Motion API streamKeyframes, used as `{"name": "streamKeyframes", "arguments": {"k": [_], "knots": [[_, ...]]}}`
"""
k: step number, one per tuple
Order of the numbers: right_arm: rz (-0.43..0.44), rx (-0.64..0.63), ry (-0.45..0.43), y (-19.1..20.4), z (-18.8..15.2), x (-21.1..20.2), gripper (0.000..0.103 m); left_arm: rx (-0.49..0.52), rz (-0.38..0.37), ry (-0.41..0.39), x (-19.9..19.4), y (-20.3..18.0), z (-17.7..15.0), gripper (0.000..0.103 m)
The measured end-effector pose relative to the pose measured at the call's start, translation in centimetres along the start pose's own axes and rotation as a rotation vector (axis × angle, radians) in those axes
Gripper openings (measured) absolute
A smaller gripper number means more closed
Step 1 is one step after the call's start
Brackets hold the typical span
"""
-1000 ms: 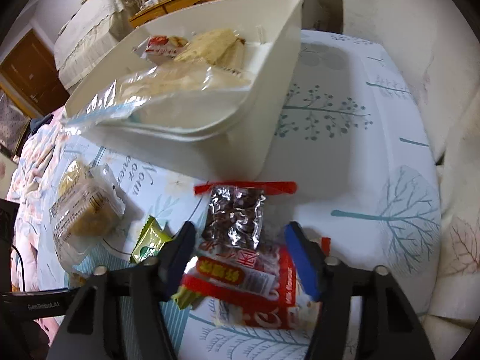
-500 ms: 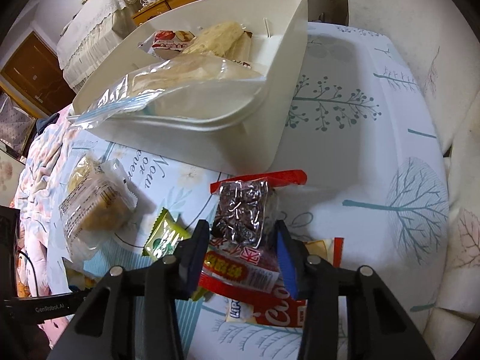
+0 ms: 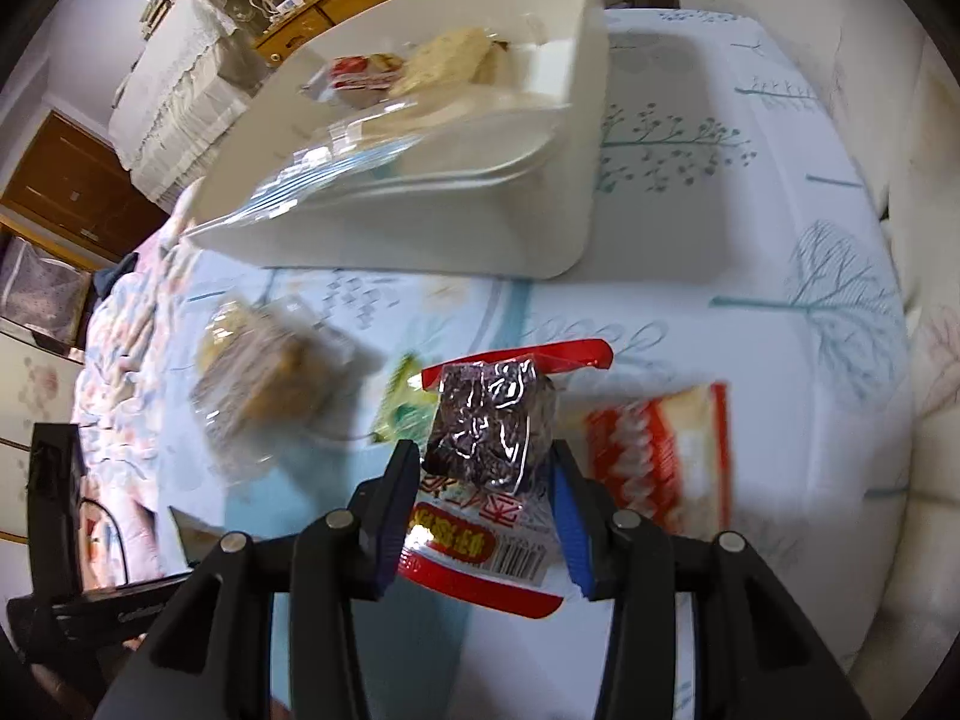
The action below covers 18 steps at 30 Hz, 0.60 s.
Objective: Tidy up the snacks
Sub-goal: 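Carry the candy and chocolate packs into the white tray and open both grippers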
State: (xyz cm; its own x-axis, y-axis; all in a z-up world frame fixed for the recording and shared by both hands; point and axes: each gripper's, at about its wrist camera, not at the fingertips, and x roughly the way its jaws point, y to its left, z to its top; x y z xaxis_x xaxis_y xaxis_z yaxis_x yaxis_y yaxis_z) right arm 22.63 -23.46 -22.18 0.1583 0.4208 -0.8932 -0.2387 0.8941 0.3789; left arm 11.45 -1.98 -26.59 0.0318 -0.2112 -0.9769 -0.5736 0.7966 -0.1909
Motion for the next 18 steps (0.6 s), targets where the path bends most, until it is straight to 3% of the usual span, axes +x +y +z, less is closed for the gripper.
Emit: {"name": "streamKeyframes", "arguments": {"k": [7,18], "knots": [[0.081,-0.038,-0.005,4.9,-1.2,-0.6,0.043,0.036,-0.018,-0.034,-3.4,0.7,1.6,0.023],[0.130,-0.085,-0.124,12.1,1.2,-1.5,0.043,0.169,-0.029,-0.160,-11.2,1.3,9.7,0.023]]}}
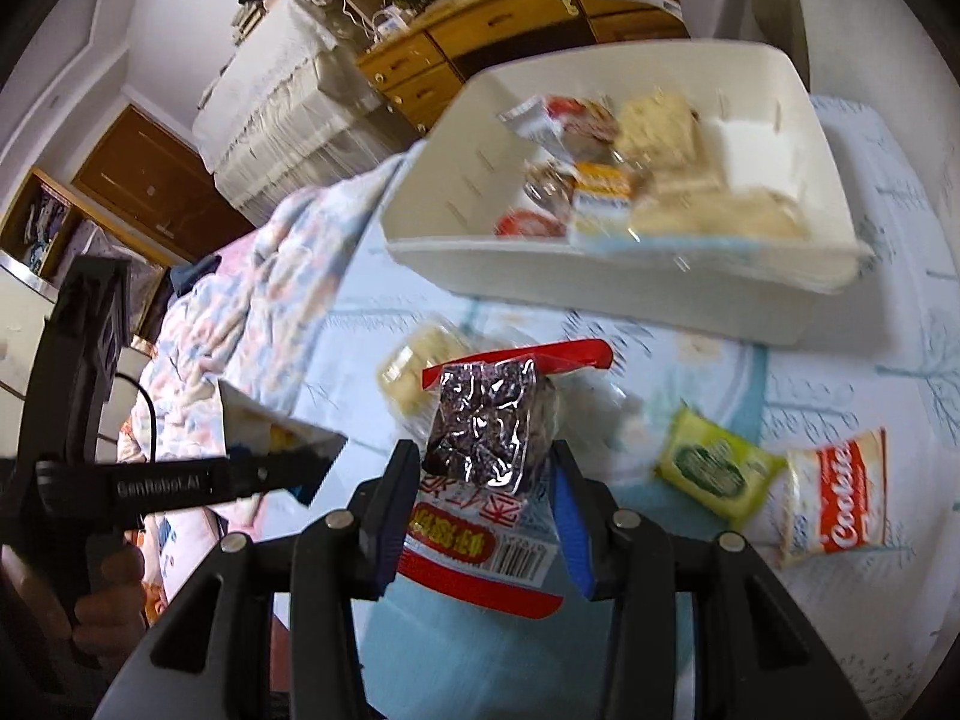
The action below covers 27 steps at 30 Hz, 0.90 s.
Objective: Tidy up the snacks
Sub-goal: 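Carry the candy and chocolate packs into the white tray and open both grippers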
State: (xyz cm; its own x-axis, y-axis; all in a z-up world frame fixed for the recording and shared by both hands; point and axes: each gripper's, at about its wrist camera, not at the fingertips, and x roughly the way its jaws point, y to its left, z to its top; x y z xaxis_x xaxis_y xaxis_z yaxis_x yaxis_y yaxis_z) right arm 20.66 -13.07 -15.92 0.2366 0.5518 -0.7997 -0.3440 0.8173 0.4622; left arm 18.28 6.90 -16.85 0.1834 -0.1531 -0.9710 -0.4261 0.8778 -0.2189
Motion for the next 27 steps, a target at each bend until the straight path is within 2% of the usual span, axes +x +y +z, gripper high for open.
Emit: {"name": "streamKeyframes", "arguments": {"k": [8,15,22,27], "knots": [[-0.040,0.024,-0.090,1.8,3.3,0.4,0.044,0.133,-0.030,-0.072,-3.6,-0.4,6.5,0.023],[-0.106,0.059,-0.156,2.0,6.3,1.0,0.044,0.262,-0.099,-0.134,-3.5,-3.0,11.5,0.023],[-0.188,0.101,-0.234,1.0,8.3,1.4,0.044,0.336,-0.204,-0.146,-1.7,-4.6,13.3,0.023],[-0.222,0.137,-0.253,-0.3,8.6,2.1,0.045,0.395,-0.233,-0.174,-0.6,-5.6,14.0,0.023]]}}
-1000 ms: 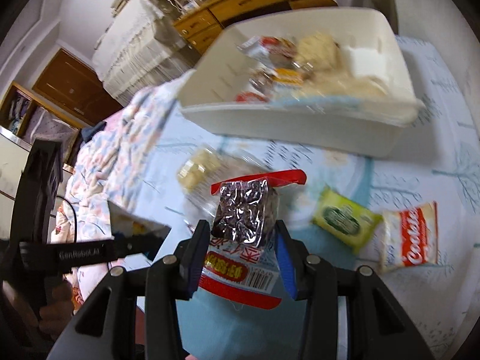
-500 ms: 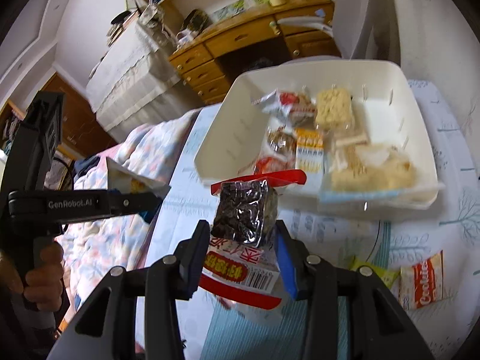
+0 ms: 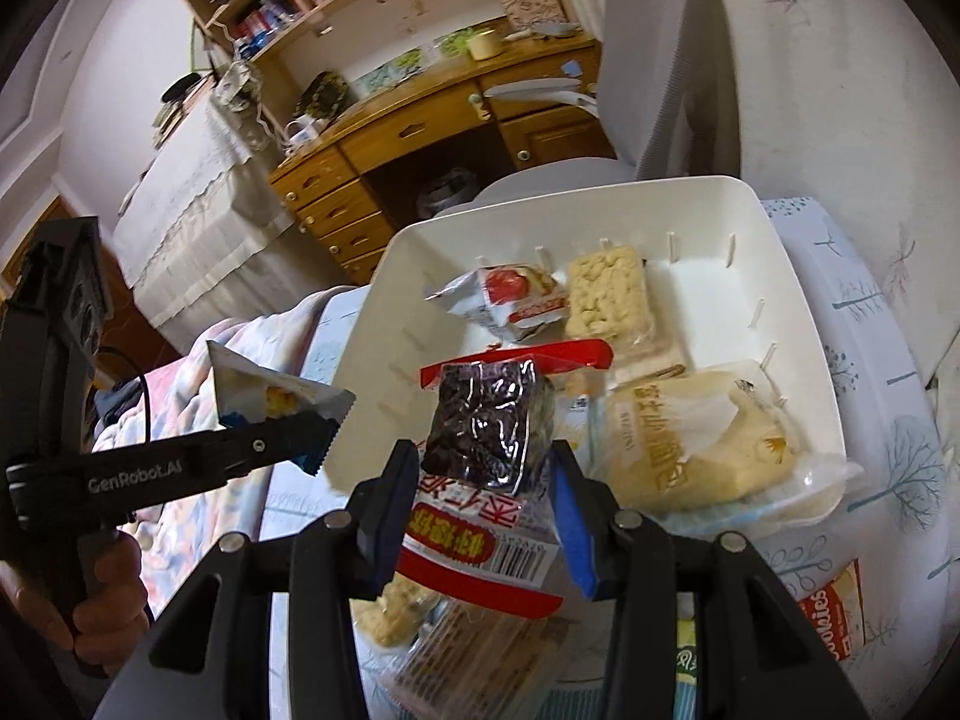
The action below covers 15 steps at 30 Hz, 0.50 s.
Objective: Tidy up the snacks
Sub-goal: 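Carry the candy and chocolate packs into the white tray and open both grippers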
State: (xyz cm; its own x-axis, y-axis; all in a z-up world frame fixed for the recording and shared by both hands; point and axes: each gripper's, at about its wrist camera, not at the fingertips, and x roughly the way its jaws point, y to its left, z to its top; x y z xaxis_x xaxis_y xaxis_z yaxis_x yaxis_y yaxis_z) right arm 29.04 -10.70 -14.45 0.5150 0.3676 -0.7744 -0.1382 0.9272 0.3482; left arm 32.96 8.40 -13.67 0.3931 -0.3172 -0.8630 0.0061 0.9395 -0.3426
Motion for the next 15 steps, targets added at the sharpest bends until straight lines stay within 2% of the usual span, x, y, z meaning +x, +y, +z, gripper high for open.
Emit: {"name": "streamKeyframes", "arguments": {"k": [4,6,7,8,15], "knots": [[-0.027,0.037,-0.006,-0.8,-0.1,0.4,0.047,0.009,-0.020,0.007,0.8,0.0,0.2,0.023],[-0.047,0.054,0.000,-1.1,-0.1,0.7,0.050,-0.004,-0.032,0.007,1.1,0.1,0.2,0.035],[-0.056,0.061,0.003,-1.2,-0.2,0.7,0.054,-0.013,-0.036,0.008,1.1,0.3,0.2,0.047],[-0.057,0.065,0.003,-1.3,-0.2,0.8,0.055,-0.020,-0.037,0.010,1.1,0.5,0.1,0.057],[-0.055,0.080,0.004,-1.8,-0.4,-0.3,0.063,-0.048,-0.007,0.020,0.3,0.9,-0.3,0.061]]}}
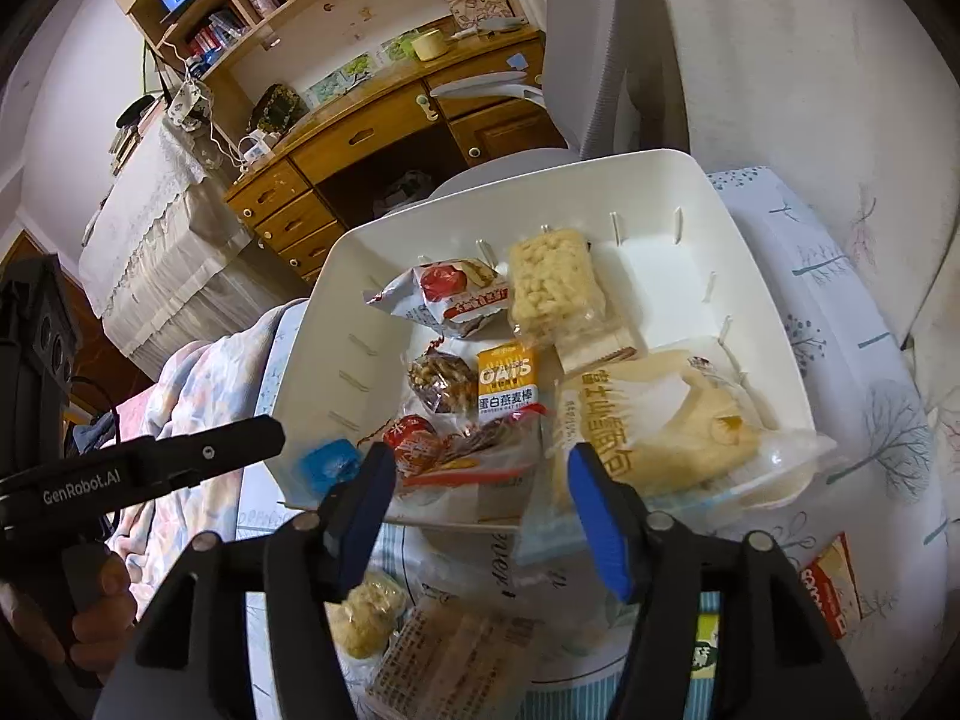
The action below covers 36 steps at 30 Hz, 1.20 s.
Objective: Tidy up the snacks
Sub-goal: 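Carry the candy and chocolate packs into the white tray and open both grippers, then grasp the clear printed bread pack with the left gripper while the right grasps the red Cookie pack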
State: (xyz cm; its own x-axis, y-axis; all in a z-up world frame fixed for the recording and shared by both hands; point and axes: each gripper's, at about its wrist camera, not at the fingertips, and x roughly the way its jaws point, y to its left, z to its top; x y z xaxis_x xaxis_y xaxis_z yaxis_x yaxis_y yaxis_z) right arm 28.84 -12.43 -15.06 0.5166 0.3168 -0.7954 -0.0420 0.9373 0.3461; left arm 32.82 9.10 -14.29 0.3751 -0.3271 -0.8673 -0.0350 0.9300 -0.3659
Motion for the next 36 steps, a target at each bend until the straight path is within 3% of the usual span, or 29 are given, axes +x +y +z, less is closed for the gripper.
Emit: {"name": "streamKeyframes", "arguments": {"k": [15,22,36], "knots": [[0.049,-0.007,-0.022,-2.1,-0.3,-5.4,0.071,-0.112,0.058,-0.037,-4.8,-1.4,-3.9,0.061],[0.080,-0.004,-0.010,-4.4,-0.7,-7.5,0.071,-0.121,0.096,-0.061,-6.1,-3.2,-6.7,0.068],[0.106,0.058,0.088,-9.5,-2.9,-8.7,0.072,-0.132,0.171,0.027,-4.0,-5.4,-13.4,0.074]]}}
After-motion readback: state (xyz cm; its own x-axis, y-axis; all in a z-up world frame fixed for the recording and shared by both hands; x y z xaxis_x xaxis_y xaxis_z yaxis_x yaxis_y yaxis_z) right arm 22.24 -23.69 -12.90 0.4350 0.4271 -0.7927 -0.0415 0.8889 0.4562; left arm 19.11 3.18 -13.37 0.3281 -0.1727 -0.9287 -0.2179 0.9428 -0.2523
